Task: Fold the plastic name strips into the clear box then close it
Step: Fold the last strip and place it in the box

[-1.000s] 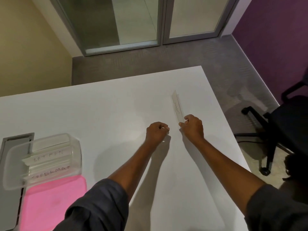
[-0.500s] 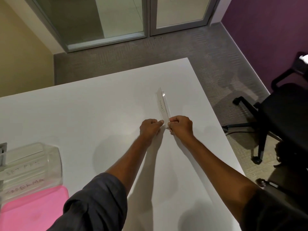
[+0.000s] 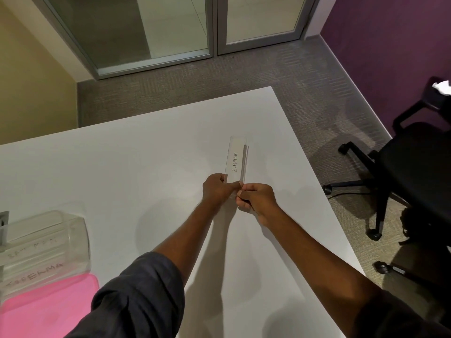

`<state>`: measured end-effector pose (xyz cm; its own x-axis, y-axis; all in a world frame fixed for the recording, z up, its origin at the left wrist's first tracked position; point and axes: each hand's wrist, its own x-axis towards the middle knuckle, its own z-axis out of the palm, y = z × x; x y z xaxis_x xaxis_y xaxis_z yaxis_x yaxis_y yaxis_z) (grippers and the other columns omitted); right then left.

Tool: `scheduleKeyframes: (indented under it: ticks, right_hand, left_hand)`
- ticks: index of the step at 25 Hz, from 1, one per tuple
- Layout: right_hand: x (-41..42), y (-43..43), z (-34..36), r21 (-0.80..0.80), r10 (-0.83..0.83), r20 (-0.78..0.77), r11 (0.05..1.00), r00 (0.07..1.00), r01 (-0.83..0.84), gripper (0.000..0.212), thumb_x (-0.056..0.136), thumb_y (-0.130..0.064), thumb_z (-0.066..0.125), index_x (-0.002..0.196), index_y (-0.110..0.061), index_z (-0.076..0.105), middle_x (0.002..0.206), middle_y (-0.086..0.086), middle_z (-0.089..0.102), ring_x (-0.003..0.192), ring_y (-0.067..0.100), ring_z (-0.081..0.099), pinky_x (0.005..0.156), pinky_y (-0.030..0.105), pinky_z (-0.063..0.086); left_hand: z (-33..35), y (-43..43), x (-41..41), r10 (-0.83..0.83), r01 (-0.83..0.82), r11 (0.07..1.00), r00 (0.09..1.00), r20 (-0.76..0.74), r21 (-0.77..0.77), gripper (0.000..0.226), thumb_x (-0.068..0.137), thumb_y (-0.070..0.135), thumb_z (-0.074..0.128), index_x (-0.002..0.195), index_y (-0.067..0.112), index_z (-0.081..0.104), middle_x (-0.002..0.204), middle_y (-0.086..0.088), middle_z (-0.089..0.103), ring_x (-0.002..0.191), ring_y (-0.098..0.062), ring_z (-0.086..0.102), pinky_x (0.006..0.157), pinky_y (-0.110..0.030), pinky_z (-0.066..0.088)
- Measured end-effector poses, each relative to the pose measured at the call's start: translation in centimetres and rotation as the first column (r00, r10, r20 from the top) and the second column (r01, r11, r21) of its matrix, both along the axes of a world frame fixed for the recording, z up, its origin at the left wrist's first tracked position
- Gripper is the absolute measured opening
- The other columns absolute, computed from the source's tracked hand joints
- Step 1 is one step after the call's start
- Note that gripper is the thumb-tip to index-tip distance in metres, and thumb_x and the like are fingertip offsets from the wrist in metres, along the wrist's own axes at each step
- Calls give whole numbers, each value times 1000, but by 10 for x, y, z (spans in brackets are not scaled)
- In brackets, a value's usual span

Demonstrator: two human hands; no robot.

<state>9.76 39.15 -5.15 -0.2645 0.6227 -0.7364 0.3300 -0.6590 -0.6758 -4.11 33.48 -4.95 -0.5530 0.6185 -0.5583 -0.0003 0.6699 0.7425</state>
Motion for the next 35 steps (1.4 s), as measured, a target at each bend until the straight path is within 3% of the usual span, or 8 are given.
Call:
scheduleKeyframes:
  ticks: [4, 10, 12, 14, 16, 19, 24, 35]
  right_hand:
    - [4, -7, 12, 47, 126, 31, 991, 992, -127, 18, 86, 6, 75, 103, 0, 77, 85, 17, 76, 57, 22, 68, 73, 38, 61]
    - [10, 6, 38, 425, 205, 221, 860, 953, -283, 24, 90, 7, 72, 102, -14, 75, 96, 5, 68, 84, 19, 77, 68, 31, 69]
    - [15, 19, 44, 604, 319, 416, 603, 851, -521, 37, 87, 3, 81, 118, -15, 72, 110, 5, 65, 94, 17, 71, 67, 13, 60]
    - [15, 29, 45, 622, 364, 640, 272, 677, -734, 64, 77, -8, 92, 135, -17, 65, 126, 3, 63, 113, 21, 62, 80, 25, 59]
    - [11, 30, 50, 541, 431, 732, 104, 528, -835, 84, 71, -15, 96, 145, -19, 57, 141, 2, 57, 130, 23, 53, 93, 42, 58]
    - [-4, 21, 59, 403, 591, 718, 77, 367, -912, 93, 72, -16, 95, 153, -19, 50, 154, -1, 50, 140, 21, 49, 107, 40, 50]
    - [-36, -20, 71, 311, 659, 729, -76, 187, -947, 67, 81, -14, 86, 142, -24, 59, 137, -2, 64, 125, 23, 60, 98, 41, 53]
    - [-127, -123, 107, 423, 719, 669, -161, 188, -892, 54, 79, -15, 87, 129, -22, 69, 122, 0, 69, 112, 24, 62, 92, 43, 54]
  left_hand:
    - [6, -14, -8, -176, 177, 984, 961, -213, -16, 33, 72, 34, 89, 67, 20, 60, 61, 10, 56, 55, -5, 53, 43, -13, 35]
    - [13, -49, -40, -404, 387, 914, 830, -384, -127, 38, 68, 33, 86, 100, 20, 71, 88, 4, 65, 79, -21, 60, 53, -26, 33]
    - [19, -63, -50, -484, 451, 873, 762, -430, -182, 42, 70, 32, 85, 108, 20, 71, 97, -1, 66, 90, -26, 64, 60, -29, 40]
    - [26, -77, -59, -569, 517, 818, 667, -481, -250, 51, 73, 29, 84, 122, 19, 70, 107, -4, 68, 99, -28, 65, 72, -34, 50]
    - [32, -92, -68, -624, 565, 773, 593, -509, -289, 58, 74, 26, 83, 129, 19, 68, 111, -5, 68, 101, -28, 66, 77, -37, 54]
    - [41, -115, -80, -660, 603, 737, 546, -516, -305, 60, 75, 26, 82, 132, 19, 66, 112, -5, 68, 100, -29, 67, 76, -38, 56]
    - [64, -156, -99, -705, 658, 686, 493, -510, -311, 56, 75, 28, 80, 128, 19, 66, 108, -4, 67, 96, -28, 66, 77, -42, 58]
    - [101, -279, -176, -624, 555, 767, 531, -573, -321, 57, 81, 21, 85, 134, 25, 65, 118, 0, 68, 110, -25, 66, 82, -39, 54]
